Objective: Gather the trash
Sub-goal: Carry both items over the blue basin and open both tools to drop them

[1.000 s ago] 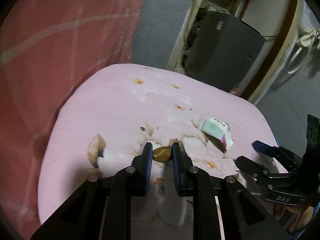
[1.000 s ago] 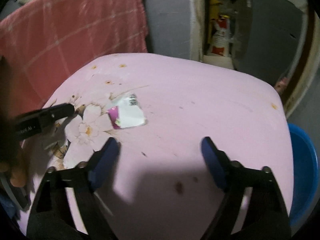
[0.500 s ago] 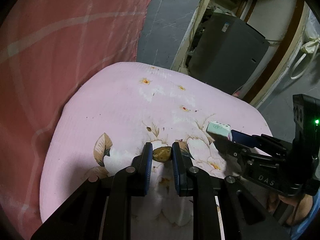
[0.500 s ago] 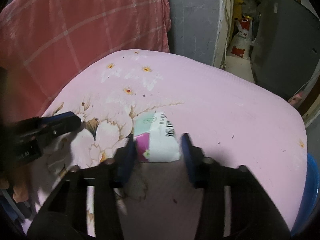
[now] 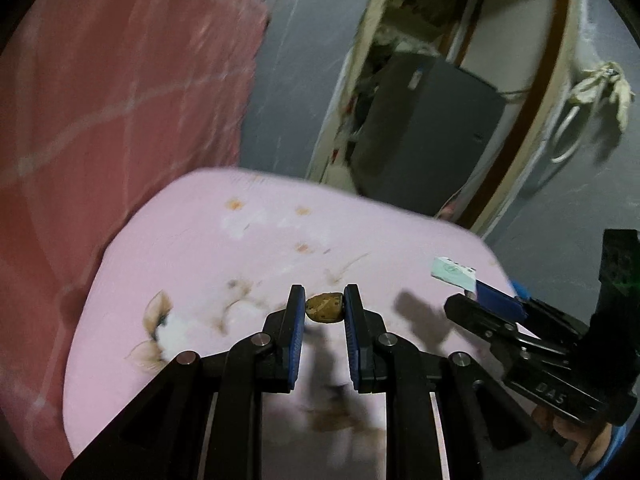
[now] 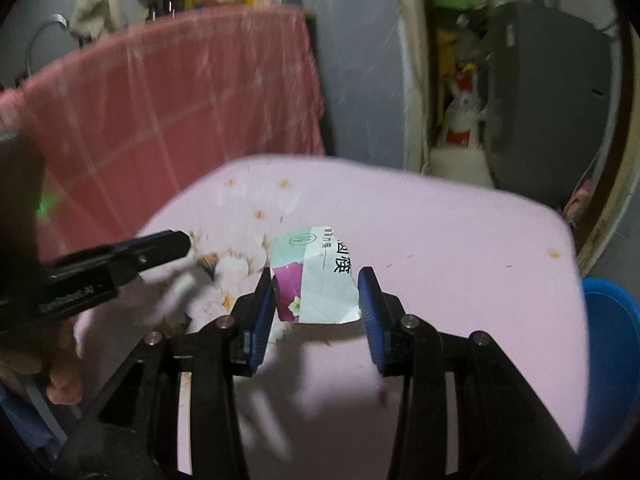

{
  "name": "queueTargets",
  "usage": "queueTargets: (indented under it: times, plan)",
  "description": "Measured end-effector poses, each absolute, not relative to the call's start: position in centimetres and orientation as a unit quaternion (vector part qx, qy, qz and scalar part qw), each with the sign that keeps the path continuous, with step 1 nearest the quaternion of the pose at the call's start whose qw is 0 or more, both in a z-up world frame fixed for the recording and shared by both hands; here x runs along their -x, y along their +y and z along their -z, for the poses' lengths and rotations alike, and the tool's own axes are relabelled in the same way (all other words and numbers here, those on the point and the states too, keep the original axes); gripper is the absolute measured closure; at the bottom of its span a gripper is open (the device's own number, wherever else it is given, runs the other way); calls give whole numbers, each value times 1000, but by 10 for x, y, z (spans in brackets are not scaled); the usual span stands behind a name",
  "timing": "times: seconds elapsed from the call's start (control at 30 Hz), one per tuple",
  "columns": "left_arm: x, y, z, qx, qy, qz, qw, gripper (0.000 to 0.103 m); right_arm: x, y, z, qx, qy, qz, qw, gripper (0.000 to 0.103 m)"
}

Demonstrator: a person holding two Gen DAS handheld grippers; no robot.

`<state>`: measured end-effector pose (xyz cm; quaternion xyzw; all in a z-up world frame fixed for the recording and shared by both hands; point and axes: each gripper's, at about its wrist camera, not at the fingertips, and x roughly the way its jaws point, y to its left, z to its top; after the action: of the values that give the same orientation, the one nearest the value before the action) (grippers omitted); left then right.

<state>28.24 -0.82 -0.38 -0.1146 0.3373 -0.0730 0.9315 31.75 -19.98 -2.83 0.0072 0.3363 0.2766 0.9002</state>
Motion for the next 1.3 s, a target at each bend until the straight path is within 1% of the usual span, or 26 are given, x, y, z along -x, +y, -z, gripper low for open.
queueTargets:
  times: [0.33,0.5,0.63,0.77,1.03,1.3]
  plan:
    - [-280,-81,-43,94,247,131,956,87,-280,-280,-38,-39,222,-211,951,63]
    - [-285,-129,-60,81,218,167,958,87,-268,-331,-52,-55,197,-166,965,62]
    - [-291,-168,-65,65,213,192,956,87,-268,-369,-50,-67,196,-133,969,62]
    - [-299,-209,-63,49,218,219,950,87,-268,-404,-39,-79,203,-105,970,62]
    - [-316,-270,-45,25,245,262,933,87,-274,-463,-1,-115,236,-68,962,62]
    - [-349,-314,-18,4,319,288,903,87,-284,-495,33,-148,268,-47,951,62]
